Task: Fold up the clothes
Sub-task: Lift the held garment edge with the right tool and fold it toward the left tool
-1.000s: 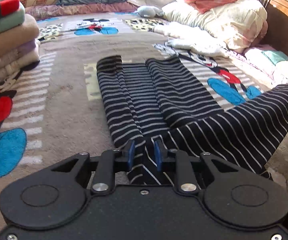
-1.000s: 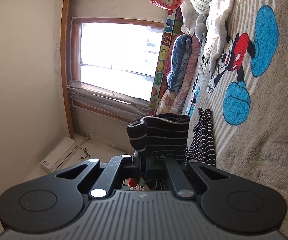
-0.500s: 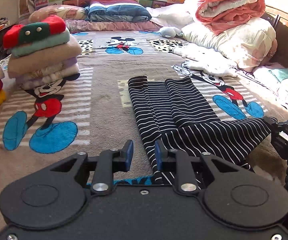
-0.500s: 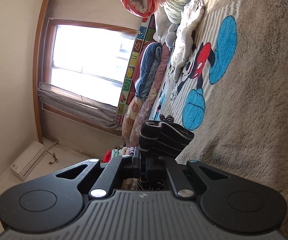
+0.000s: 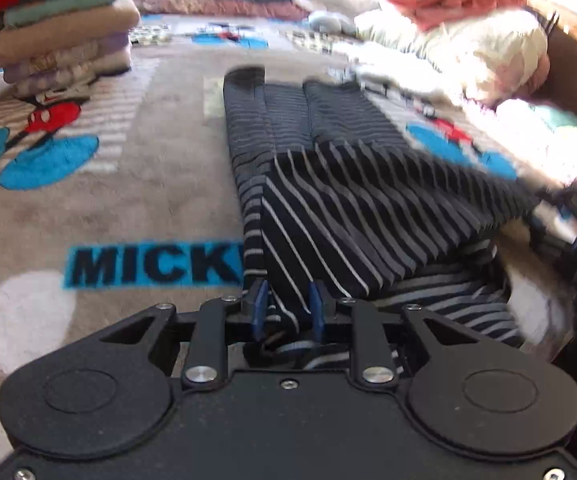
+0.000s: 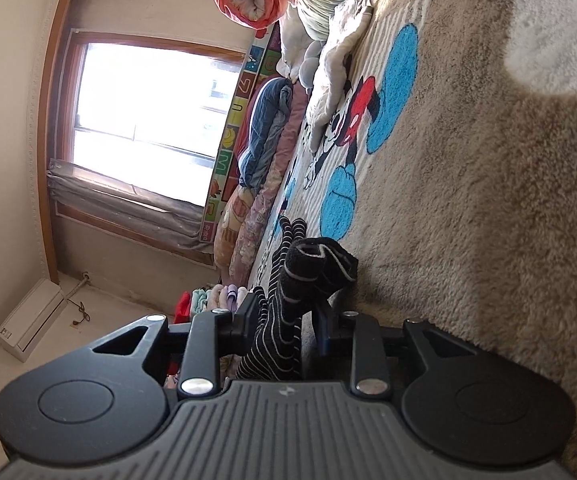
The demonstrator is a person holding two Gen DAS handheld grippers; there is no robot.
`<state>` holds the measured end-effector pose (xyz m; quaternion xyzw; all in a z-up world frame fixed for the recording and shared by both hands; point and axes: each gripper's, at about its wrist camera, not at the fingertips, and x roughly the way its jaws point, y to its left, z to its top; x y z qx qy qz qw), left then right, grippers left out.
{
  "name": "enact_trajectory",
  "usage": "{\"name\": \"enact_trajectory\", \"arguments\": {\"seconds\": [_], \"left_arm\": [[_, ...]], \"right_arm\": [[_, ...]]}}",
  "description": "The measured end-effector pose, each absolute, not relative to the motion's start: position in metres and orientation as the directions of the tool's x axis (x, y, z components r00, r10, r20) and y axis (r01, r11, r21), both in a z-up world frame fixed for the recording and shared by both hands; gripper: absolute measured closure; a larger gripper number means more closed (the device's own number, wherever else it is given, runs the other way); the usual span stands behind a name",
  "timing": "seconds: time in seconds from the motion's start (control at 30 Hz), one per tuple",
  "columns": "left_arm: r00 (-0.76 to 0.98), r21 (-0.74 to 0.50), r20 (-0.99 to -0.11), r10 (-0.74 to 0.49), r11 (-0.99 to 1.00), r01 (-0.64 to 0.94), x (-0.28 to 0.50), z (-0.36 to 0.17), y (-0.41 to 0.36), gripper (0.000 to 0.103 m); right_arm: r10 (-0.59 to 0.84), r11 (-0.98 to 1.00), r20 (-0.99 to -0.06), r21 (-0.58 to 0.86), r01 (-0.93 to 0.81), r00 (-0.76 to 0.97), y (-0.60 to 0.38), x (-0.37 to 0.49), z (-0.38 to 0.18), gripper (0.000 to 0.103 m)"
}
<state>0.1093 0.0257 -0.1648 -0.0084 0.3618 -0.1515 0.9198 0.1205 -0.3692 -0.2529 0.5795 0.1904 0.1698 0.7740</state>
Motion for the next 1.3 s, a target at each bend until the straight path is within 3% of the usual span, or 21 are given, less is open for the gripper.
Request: {"name": "enact_trajectory", "arguments": {"seconds": [0.03,0.13,0.23,0.33,0.43,0.8,0.9,1.1,1.3], "left_arm": [[0.717,-0.086,-0.638,-0.28,0.952,0.295,0.1,-0.167,0.022,0.083],[0.74,-0.191,-0.571,-0.356,0.934,0.302,0.078,-0.156,0.036,0.078],[0.775,-0.116,-0.546,-0.318,0.945,0.306,0.069,-0.149,0.034,0.076],[0.768,-0.118,-0.556,-0.318,0.945,0.305,0.078,-0.155,0.027,0.076],[0.768,-0.121,-0.553,-0.323,0.943,0.309,0.079,-0.155,0.029,0.057],[0.776,-0.136,-0.524,-0.351,0.934,0.331,0.07,-0.14,0.046,0.053],[0.772,-0.098,-0.551,-0.317,0.943,0.317,0.076,-0.155,0.035,0.053],[0.772,-0.113,-0.519,-0.368,0.924,0.365,0.071,-0.154,0.036,0.053],[0.776,-0.064,-0.504,-0.38,0.912,0.405,0.078,-0.151,0.026,0.051]], "right_arm": [[0.481,0.279,-0.111,0.96,-0.032,0.87,-0.369,0.122,-0.252,0.075],[0.473,0.304,-0.151,0.953,0.0,0.868,-0.369,0.126,-0.245,0.079],[0.46,0.36,-0.188,0.933,0.011,0.868,-0.37,0.126,-0.235,0.084],[0.446,0.394,-0.211,0.919,0.021,0.87,-0.37,0.13,-0.226,0.088],[0.442,0.416,-0.223,0.909,0.022,0.869,-0.368,0.136,-0.214,0.09],[0.46,0.528,-0.269,0.849,-0.017,0.846,-0.357,0.172,-0.16,0.093],[0.461,0.536,-0.257,0.844,-0.036,0.849,-0.353,0.177,-0.15,0.094],[0.455,0.544,-0.217,0.835,-0.077,0.863,-0.349,0.189,-0.119,0.095],[0.456,0.6,-0.303,0.799,-0.038,0.837,-0.34,0.206,-0.119,0.095]]}}
